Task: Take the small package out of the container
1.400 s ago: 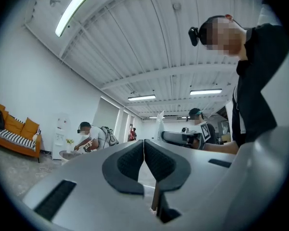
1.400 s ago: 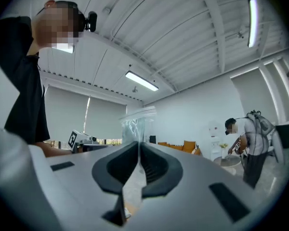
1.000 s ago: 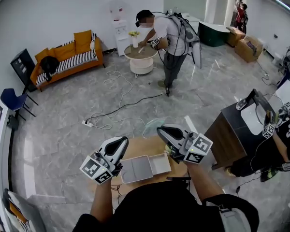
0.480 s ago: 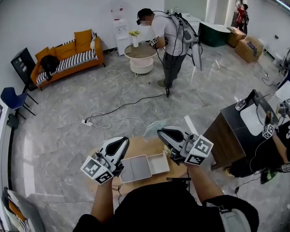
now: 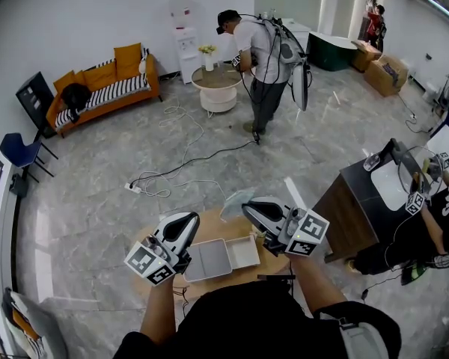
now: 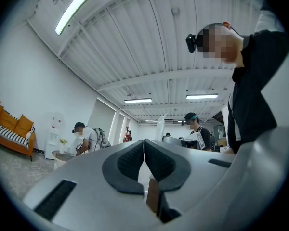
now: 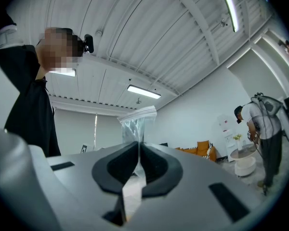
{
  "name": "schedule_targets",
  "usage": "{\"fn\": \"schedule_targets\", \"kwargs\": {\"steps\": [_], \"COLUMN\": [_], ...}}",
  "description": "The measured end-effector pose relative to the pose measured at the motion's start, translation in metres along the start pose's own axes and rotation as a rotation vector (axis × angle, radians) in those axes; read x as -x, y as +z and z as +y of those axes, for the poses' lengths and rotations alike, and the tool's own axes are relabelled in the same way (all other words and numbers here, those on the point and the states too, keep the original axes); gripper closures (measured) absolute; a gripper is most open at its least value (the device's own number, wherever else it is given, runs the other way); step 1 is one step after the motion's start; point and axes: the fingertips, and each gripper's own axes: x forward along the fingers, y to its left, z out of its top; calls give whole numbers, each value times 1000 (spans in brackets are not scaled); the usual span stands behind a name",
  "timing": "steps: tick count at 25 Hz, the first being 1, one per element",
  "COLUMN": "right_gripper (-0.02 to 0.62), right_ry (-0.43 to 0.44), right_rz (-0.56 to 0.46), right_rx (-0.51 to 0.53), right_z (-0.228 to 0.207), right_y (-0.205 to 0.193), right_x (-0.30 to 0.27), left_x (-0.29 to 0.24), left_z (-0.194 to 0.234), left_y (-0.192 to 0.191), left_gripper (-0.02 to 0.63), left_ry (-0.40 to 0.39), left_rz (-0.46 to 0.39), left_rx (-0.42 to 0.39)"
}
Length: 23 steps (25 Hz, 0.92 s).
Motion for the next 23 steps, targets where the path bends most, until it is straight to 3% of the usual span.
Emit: {"fn": "schedule_targets", "kwargs": {"steps": [12,23], "right_gripper": [572,571], "right_ry": [2,92], "right_rz": [1,21], "right_rx": [-27,-46], "right_z": [-14,-22], "right_y": [1,-8], "right_x": [14,20], "left_x": [-16,-34], "left_z": [-7,-12], "left_y": [-5,-12], "left_gripper": [588,588], "left_ry": [6,19], "left_rz": [-11,-3], "left_rx": [2,-16]}}
